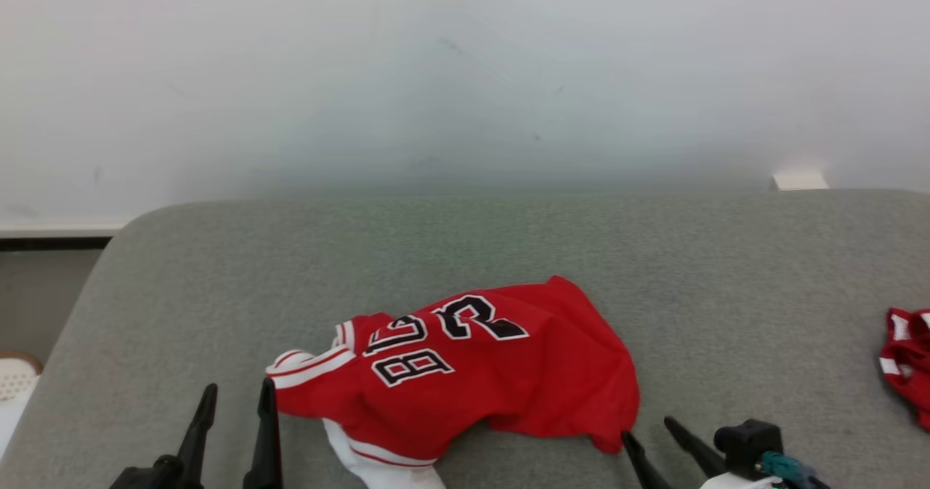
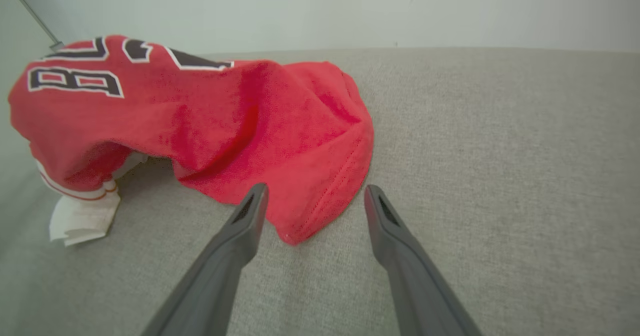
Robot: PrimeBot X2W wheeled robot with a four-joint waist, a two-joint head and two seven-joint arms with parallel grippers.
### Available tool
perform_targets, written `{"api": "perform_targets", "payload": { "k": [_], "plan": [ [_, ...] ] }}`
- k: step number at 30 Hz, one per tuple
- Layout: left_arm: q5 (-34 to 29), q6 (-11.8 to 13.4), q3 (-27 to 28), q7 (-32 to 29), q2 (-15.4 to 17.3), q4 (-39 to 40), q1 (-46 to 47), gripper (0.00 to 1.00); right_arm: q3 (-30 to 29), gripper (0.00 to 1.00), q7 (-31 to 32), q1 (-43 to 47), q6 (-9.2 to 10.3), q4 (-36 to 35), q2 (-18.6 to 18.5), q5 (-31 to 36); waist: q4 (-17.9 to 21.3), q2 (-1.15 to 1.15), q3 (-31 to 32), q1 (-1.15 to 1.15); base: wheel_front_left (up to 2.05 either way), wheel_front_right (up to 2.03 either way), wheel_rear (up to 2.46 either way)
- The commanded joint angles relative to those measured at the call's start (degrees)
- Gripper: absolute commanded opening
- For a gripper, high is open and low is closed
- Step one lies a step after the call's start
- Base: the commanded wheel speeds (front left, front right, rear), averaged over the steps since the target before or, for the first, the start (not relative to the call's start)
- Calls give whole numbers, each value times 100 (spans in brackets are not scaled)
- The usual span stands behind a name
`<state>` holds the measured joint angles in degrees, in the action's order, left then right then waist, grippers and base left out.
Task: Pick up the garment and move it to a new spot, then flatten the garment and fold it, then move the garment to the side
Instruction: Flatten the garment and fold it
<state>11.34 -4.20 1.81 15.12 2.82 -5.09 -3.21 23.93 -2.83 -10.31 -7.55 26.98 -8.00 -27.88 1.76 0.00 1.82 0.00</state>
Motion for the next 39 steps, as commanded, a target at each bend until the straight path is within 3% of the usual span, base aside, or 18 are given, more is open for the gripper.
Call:
{"api": "perform_targets", "payload": {
  "k": [1, 7, 16, 17, 19, 29, 34, 39],
  "plan": [
    [-49, -19, 2, 0, 18, -2, 59, 100, 42, 100, 89, -42, 13, 136, -20, -6, -179, 0, -64, 0, 0, 0, 0],
    [-18, -35, 15, 1, 17, -45, 97, 100, 306, 100, 427, -341, 13, 876, 29, 312, -575, 0, -164, 0, 0, 0, 0],
    [29, -62, 13, 1, 17, -68, 161, 100, -84, 100, 30, -767, 13, 1831, 255, 997, -834, 0, -243, 0, 0, 0, 0],
    [34, -57, 13, 1, 16, -71, 164, 100, -94, 85, -33, -803, 13, 1903, 290, 1015, -841, 0, -244, 0, 0, 0, 0],
    [41, -45, 13, 1, 17, -86, 159, 100, -112, 1, -156, -877, 13, 2032, 340, 1073, -844, 0, -239, 0, 0, 0, 0],
    [86, -42, 5, 1, 17, -133, 80, 100, -434, 0, -794, -1087, 13, 2313, 388, 1194, -620, 0, -117, 0, 0, 0, 0],
    [64, -30, 37, 0, 16, -108, 43, 100, -658, 0, -932, -1161, 13, 2057, 89, 1308, -380, 0, -52, 0, 0, 0, 0],
    [69, -29, 55, 0, 16, -74, 32, 100, -887, 0, -809, -1096, 13, 1607, -452, 1323, -141, 0, -41, 0, 0, 0, 0]
  ]
}}
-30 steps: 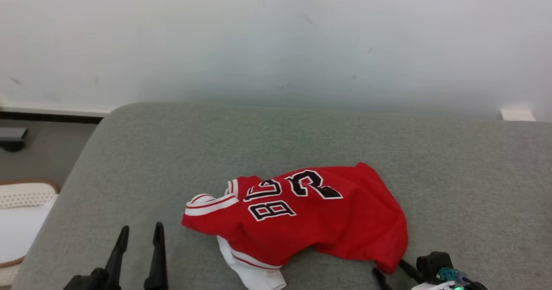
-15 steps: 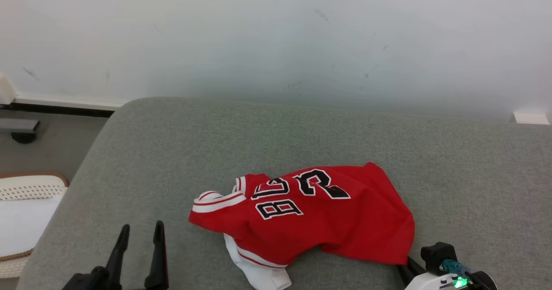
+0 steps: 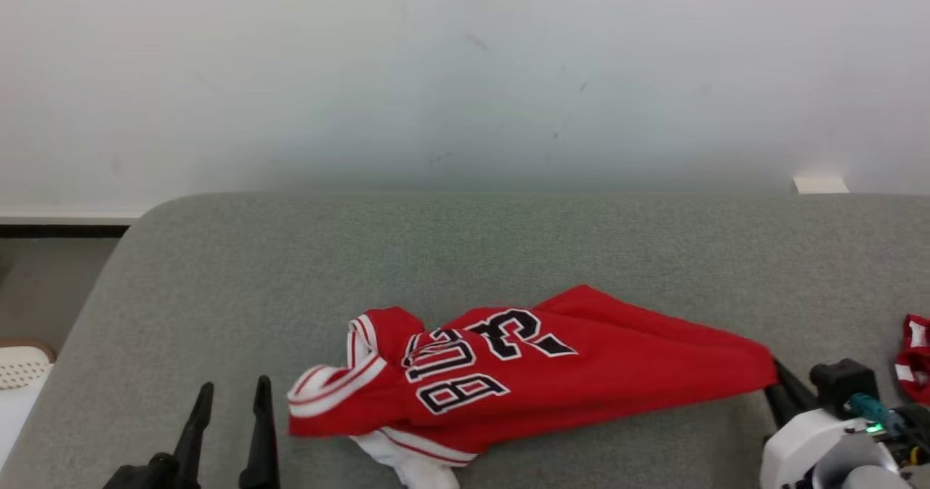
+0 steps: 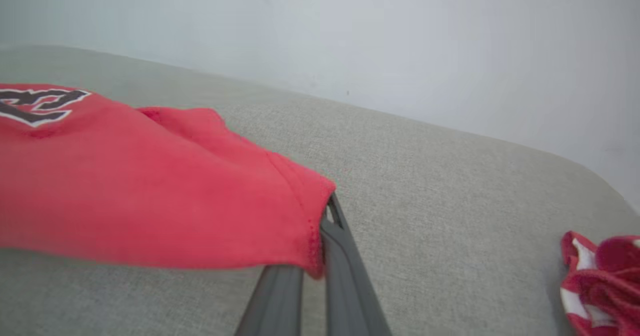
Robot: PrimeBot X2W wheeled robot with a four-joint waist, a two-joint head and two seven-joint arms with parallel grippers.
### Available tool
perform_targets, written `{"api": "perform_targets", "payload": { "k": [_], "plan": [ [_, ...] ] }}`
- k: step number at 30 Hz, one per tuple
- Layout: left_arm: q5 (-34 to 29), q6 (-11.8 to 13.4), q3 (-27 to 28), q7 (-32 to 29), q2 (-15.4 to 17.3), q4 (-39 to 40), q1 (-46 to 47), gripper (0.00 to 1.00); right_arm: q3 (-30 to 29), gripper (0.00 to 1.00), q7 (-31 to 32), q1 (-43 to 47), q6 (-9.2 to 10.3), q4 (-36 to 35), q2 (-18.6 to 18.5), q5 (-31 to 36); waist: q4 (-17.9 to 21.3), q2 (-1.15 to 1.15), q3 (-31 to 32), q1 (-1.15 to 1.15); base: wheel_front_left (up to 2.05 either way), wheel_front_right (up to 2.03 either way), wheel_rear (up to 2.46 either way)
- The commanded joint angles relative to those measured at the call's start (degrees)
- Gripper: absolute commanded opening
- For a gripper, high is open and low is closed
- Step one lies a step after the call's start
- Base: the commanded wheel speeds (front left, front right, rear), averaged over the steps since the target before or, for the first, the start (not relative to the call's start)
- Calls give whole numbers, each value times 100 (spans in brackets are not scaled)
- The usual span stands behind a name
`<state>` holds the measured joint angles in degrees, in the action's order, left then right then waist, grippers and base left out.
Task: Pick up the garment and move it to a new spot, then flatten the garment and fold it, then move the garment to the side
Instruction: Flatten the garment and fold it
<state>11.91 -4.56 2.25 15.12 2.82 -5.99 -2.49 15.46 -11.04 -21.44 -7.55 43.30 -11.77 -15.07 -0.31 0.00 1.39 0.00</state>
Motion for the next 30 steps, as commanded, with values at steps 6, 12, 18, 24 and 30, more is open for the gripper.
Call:
{"api": "perform_targets", "payload": {
  "k": [6, 12, 18, 24, 30],
  "plan": [
    [35, 3, 8, 0, 17, 24, -46, 100, -372, 0, 377, 392, 13, -468, -552, 37, 289, 0, -37, 0, 0, 0, 0],
    [65, -23, -17, 1, 17, -17, 8, 100, -713, 40, 601, 919, 13, -497, -494, -63, 358, 0, -83, 0, 0, 0, 0],
    [-8, -50, 7, 1, 17, -51, 47, 100, -800, 100, 618, 1096, 13, -501, -353, -87, 375, 0, -75, 0, 0, 0, 0],
    [-65, -72, 33, 1, 17, -45, 36, 100, -1306, 100, 549, 1170, 13, -925, -513, 150, 375, 0, -15, 0, 0, 0, 0],
    [-141, -90, 137, 1, 17, 28, 92, 100, -1577, 100, 550, 1383, 13, -2046, -274, 464, 395, 0, 18, 0, 0, 0, 0]
  ]
}}
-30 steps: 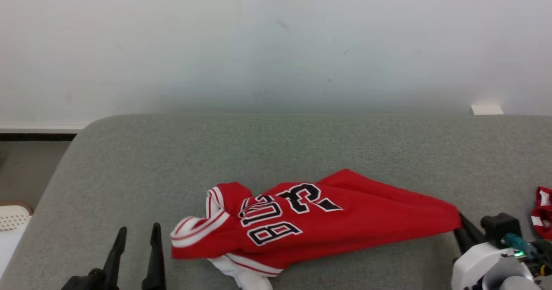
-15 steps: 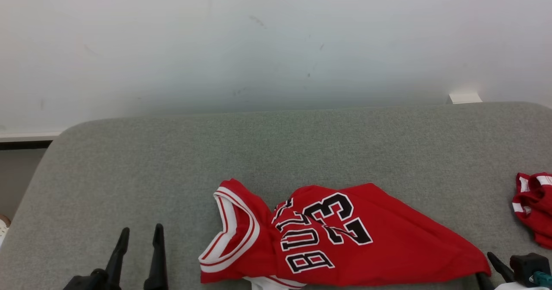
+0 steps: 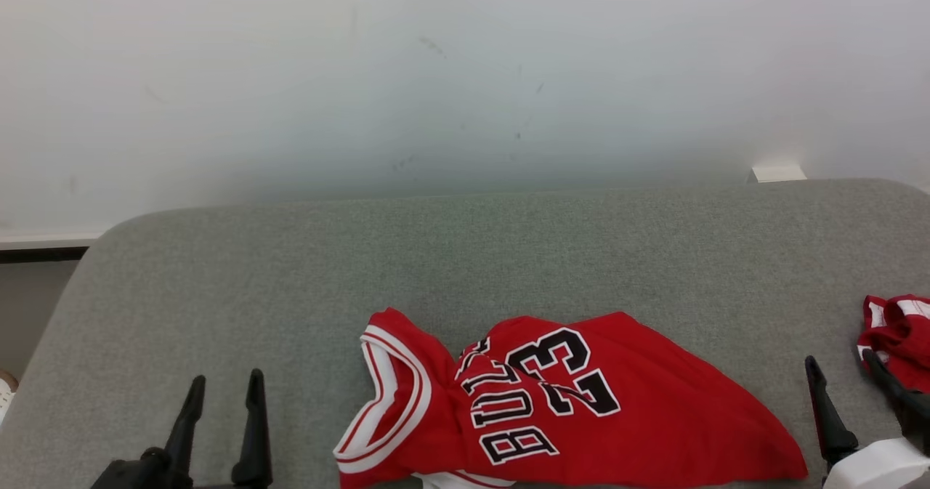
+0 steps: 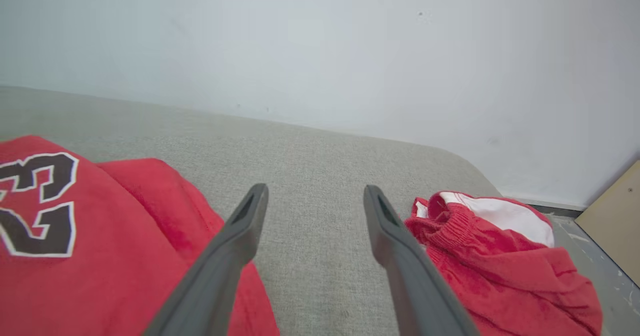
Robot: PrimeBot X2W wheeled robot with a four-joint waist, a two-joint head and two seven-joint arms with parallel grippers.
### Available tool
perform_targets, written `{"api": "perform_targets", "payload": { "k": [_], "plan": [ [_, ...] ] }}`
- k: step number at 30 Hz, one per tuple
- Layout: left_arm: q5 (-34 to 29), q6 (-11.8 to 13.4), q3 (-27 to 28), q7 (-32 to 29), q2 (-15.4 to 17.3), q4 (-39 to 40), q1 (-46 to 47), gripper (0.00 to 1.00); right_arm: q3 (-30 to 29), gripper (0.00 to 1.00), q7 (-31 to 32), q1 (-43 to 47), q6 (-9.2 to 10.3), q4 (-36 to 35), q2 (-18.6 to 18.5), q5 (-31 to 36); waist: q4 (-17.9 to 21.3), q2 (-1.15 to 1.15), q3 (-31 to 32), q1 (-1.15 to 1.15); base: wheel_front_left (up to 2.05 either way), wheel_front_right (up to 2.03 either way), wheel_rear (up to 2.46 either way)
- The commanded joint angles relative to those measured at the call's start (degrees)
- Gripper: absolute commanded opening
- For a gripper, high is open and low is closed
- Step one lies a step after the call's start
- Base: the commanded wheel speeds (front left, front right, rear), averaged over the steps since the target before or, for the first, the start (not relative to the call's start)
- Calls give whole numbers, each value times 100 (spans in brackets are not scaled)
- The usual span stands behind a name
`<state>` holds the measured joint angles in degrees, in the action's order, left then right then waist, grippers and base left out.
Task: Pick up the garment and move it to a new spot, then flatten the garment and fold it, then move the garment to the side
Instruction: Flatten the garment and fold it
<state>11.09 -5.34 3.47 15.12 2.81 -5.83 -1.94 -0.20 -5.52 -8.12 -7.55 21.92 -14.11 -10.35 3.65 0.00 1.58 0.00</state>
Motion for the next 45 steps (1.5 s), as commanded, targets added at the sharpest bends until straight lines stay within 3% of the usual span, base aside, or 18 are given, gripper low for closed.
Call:
{"api": "perform_targets", "payload": {
  "k": [1, 6, 14, 25, 31, 40, 45],
  "plan": [
    [-71, -14, 25, 1, 18, 17, 44, 100, -41, 100, -3, 91, 13, -92, 34, 2, 3, 0, 3, 0, 0, 0, 0],
    [-62, -46, -28, 1, 17, -5, 103, 100, -43, 100, -51, 392, 13, -757, 399, 8, 8, 0, 21, 0, 0, 0, 0],
    [52, -160, -468, -184, 131, -613, 525, 100, 10, 100, -33, 589, 13, -988, 614, -64, 119, 0, 30, 0, 0, 0, 0],
    [1028, -218, -936, -3537, 892, -1242, 2211, 100, 31, 100, 4, 459, 13, -1029, 687, -94, 599, 0, -105, 0, 0, 0, 0],
    [1780, -217, -894, -5243, 1259, -1960, 2950, 100, 130, 100, -86, 318, 13, -959, 792, -116, 1006, 0, -409, 0, 0, 0, 0],
    [2075, -218, -1190, -6399, 1767, -2774, 3444, 100, 246, 100, -226, 85, 13, -741, 885, -143, 1525, 0, -771, 0, 0, 0, 0],
    [2460, -219, -1436, -6819, 1802, -2994, 3384, 100, 304, 100, -327, 0, 13, -546, 880, -161, 1680, 0, -816, 0, 0, 0, 0]
  ]
}}
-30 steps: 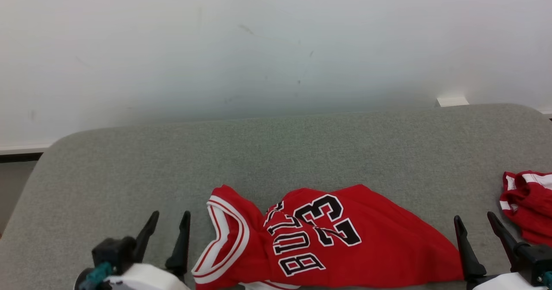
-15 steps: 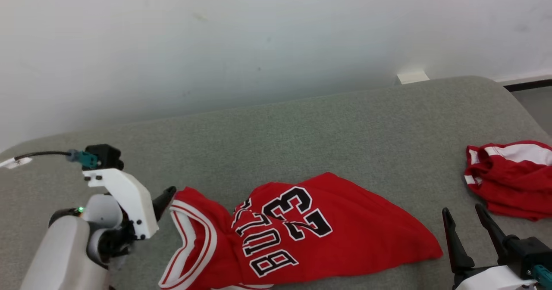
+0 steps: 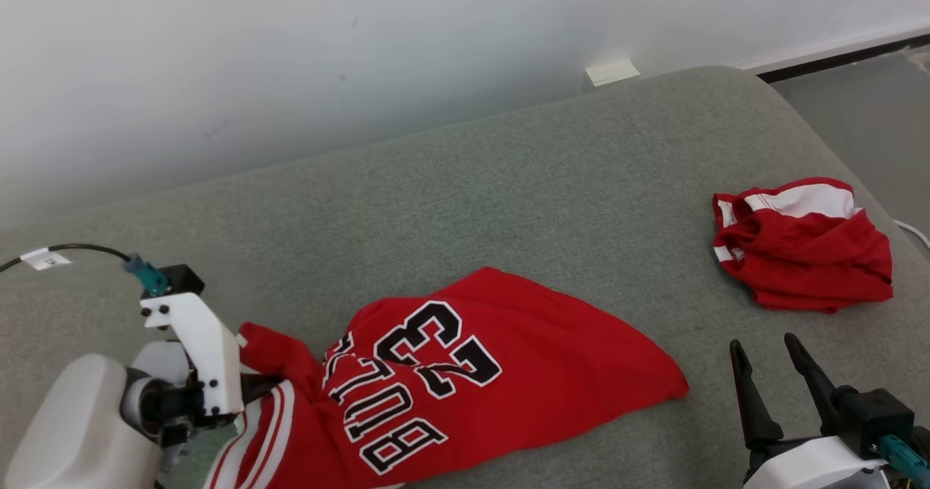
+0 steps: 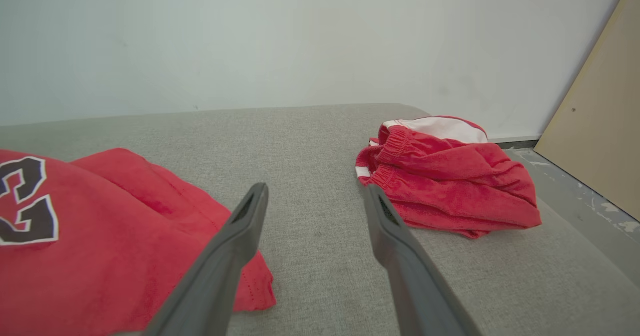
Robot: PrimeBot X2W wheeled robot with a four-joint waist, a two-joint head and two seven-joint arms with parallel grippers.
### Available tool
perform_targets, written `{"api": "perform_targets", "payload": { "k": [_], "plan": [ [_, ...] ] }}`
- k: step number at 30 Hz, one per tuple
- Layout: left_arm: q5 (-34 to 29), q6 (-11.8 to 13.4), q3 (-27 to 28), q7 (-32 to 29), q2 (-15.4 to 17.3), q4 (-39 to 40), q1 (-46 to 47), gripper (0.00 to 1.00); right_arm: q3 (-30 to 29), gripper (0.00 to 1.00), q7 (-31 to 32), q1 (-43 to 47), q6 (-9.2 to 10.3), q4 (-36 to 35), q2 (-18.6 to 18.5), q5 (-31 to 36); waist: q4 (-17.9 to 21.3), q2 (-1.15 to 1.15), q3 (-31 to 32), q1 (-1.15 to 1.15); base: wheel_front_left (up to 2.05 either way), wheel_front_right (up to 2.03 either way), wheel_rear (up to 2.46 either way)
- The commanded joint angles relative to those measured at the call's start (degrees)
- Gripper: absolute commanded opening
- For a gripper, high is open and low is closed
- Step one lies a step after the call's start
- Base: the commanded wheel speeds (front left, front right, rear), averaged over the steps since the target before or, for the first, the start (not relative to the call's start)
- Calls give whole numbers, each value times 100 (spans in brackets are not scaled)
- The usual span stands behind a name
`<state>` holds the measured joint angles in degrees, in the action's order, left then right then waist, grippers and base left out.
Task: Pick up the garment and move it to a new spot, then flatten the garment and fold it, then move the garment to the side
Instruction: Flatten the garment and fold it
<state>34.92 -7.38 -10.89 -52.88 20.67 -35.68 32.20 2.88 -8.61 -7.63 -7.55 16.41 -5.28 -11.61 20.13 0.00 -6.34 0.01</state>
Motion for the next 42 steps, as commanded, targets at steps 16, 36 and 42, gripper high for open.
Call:
{"api": "perform_targets", "payload": {
  "k": [16, 36, 42],
  "plan": [
    [1012, -16, -759, 234, 311, 244, 134, 0, 25, 100, -113, -117, 13, 251, -25, -35, -48, 0, 86, -1, 0, 0, 0],
    [593, 623, -9, 1981, 960, -385, 1802, 0, 213, 100, -336, -427, 13, 276, 92, -139, 251, 0, -765, -1, 0, 0, 0],
    [376, 791, 89, 2805, 1064, -826, 2150, 0, 280, 100, -461, -579, 13, 414, 141, -157, 476, 0, -971, -1, 0, 0, 0]
  ]
}}
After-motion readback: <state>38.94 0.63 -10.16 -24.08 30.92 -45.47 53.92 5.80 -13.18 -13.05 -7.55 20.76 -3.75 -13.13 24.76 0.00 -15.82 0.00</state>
